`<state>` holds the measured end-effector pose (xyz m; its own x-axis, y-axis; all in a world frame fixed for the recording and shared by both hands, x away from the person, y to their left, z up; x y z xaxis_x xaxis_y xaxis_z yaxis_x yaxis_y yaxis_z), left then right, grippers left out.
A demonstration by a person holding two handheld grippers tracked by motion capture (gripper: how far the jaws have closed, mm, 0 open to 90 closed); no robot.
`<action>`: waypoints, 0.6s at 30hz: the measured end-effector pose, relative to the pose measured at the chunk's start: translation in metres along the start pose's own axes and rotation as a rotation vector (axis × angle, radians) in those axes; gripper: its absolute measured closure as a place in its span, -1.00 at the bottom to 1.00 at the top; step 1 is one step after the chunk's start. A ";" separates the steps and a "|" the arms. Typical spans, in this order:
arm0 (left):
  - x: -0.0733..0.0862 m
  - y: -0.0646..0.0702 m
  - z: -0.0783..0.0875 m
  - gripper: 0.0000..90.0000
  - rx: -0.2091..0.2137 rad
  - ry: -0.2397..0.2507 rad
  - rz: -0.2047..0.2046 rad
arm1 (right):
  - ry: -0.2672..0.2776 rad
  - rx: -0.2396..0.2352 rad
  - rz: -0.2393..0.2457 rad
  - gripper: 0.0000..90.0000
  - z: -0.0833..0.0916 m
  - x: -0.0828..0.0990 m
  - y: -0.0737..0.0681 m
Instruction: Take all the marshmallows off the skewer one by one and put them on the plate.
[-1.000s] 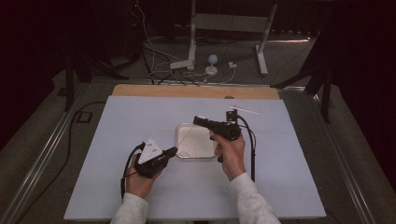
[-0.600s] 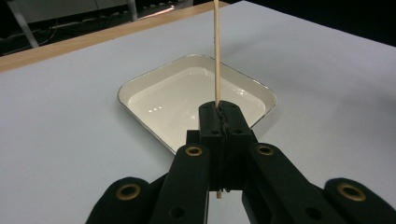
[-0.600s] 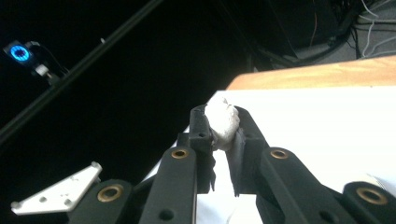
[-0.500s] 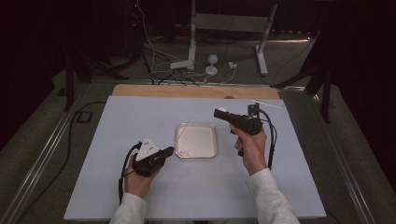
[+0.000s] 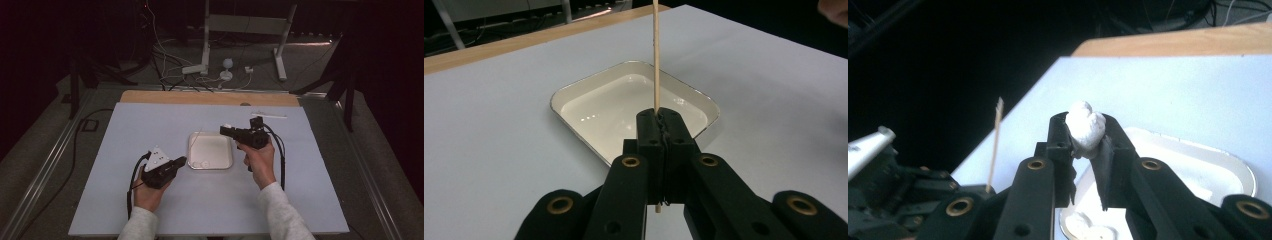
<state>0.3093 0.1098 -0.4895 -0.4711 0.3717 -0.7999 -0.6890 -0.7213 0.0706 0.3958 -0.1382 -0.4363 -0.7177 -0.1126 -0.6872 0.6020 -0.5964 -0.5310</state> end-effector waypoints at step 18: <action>0.000 0.000 -0.003 1.00 0.006 -0.012 0.004 | -0.107 0.027 -0.032 0.11 -0.036 0.013 0.011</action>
<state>0.3104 0.1079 -0.4915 -0.4803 0.3760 -0.7924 -0.6907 -0.7190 0.0774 0.4056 -0.1178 -0.4683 -0.7704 -0.1771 -0.6125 0.5699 -0.6221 -0.5369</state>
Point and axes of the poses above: each handheld gripper's, and its own axes: z roughly backward along the jaws, x roughly out of its underside, y roughly to its right, the point moved 4 cm from there along -z, roughly forward along the jaws, and after that the axes turned 10 degrees about -y, right-handed, at the moved point
